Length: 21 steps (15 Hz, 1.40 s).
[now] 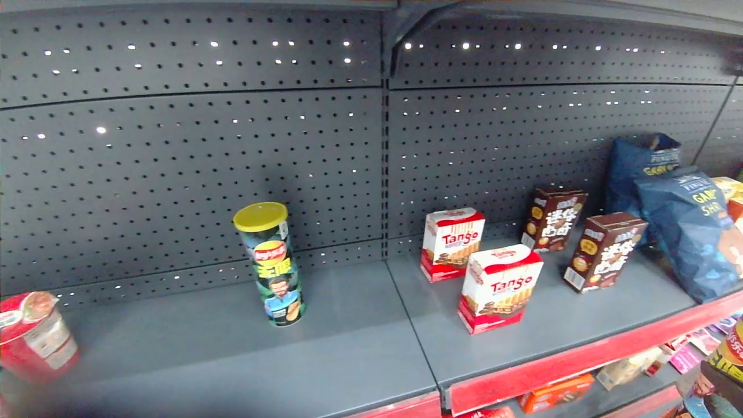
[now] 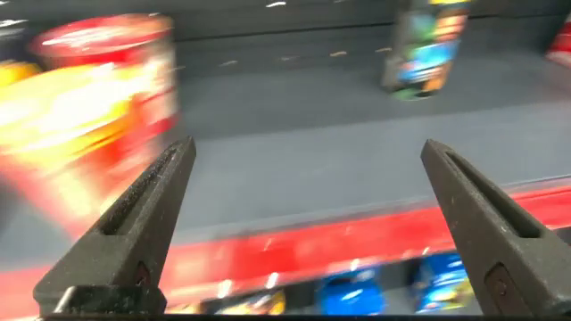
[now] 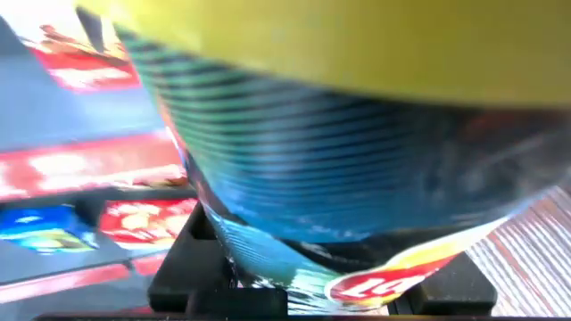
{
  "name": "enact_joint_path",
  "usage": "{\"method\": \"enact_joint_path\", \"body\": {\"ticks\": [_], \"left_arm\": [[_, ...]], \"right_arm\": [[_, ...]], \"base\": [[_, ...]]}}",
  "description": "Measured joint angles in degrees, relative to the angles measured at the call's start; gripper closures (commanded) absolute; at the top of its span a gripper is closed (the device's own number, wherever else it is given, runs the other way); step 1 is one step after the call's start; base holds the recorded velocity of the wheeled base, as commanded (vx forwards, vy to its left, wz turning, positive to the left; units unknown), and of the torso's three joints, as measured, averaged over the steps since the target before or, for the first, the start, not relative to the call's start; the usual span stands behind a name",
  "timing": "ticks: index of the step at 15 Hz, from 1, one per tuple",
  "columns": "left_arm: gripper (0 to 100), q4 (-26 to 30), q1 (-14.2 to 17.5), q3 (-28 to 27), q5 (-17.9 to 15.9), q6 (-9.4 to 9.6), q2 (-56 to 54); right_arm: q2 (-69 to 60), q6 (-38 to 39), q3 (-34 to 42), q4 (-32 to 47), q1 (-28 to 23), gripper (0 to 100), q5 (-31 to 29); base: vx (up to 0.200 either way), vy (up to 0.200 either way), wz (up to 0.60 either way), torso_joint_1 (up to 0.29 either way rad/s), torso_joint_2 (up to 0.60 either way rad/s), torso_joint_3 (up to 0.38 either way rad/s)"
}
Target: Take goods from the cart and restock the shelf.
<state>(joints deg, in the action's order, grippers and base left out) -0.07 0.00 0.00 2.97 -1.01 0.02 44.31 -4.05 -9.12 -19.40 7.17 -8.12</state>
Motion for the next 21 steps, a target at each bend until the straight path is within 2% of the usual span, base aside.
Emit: {"method": "enact_joint_path", "body": {"ticks": [1,8,12,16,21], "left_arm": [[0,0.0,0.0,0.0,0.0,-0.02,0.0],[0,0.0,0.0,0.0,0.0,-0.02,0.0],[0,0.0,0.0,0.0,0.0,0.00,0.0],[0,0.0,0.0,0.0,0.0,0.00,0.0],[0,0.1,-0.1,0.0,-0.2,0.30,0.2]], "right_arm": [[0.0,0.0,0.0,0.0,-0.1,100,0.0],[-1.8,1.1,0.3,0.2,-0.2,100,-0.1],[-6.1,1.1,1.9,0.5,0.2,100,2.8],[-10.7,1.1,3.0,4.0,-0.8,100,2.7],[-14.1,1.1,0.8,10.7,-3.2,100,-2.4]], "base": [[0.000,0.000,0.60,0.002,0.00,0.007],[0.000,0.000,0.00,0.000,0.00,0.000],[0.000,0.000,0.00,0.000,0.00,0.000],[0.000,0.000,0.00,0.000,0.00,0.000],[0.000,0.000,0.00,0.000,0.00,0.000]]}}
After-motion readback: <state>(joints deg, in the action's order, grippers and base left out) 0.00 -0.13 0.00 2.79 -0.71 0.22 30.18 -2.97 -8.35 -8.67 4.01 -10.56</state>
